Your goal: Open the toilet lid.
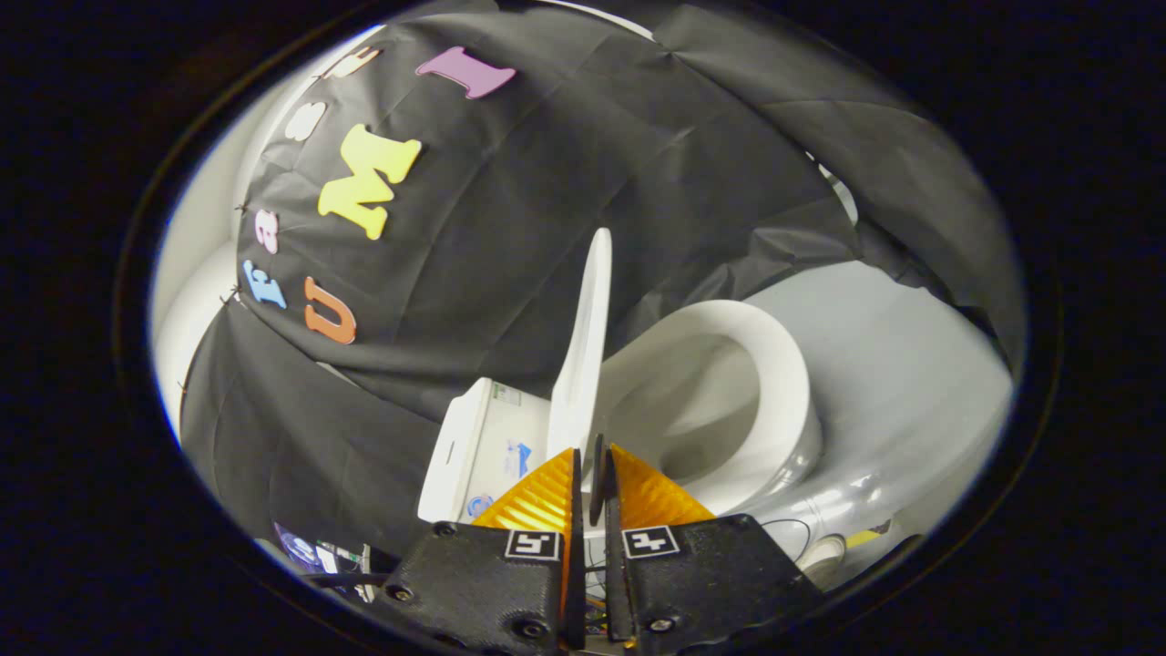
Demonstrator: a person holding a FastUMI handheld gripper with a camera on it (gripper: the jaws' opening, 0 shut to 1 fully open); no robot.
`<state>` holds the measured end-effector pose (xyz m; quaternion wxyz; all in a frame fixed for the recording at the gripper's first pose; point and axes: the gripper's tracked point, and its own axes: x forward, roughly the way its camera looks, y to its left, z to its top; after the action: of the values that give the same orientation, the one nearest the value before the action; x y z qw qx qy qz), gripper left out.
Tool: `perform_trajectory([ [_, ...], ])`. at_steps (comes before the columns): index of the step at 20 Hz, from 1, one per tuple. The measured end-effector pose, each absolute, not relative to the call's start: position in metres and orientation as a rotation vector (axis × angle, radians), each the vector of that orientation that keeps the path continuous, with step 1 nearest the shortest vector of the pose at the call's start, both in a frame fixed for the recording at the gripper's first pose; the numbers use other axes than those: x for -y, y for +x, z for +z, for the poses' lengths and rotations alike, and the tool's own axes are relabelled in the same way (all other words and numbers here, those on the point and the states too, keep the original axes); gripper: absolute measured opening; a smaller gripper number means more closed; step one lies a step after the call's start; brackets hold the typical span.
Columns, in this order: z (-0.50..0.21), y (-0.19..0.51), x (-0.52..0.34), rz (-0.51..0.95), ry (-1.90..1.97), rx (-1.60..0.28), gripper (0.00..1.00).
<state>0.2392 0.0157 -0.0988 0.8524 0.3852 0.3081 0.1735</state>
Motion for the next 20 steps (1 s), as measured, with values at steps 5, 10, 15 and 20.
perform_trajectory([
  [5,-0.067,0.236,-0.039,0.382,0.711,-0.635,0.12],
  [10,-0.054,0.234,-0.053,0.338,0.653,-0.645,0.12],
  [15,-0.041,0.231,-0.069,0.328,0.610,-0.645,0.12],
  [20,-0.026,0.229,-0.085,0.286,0.533,-0.650,0.12],
])
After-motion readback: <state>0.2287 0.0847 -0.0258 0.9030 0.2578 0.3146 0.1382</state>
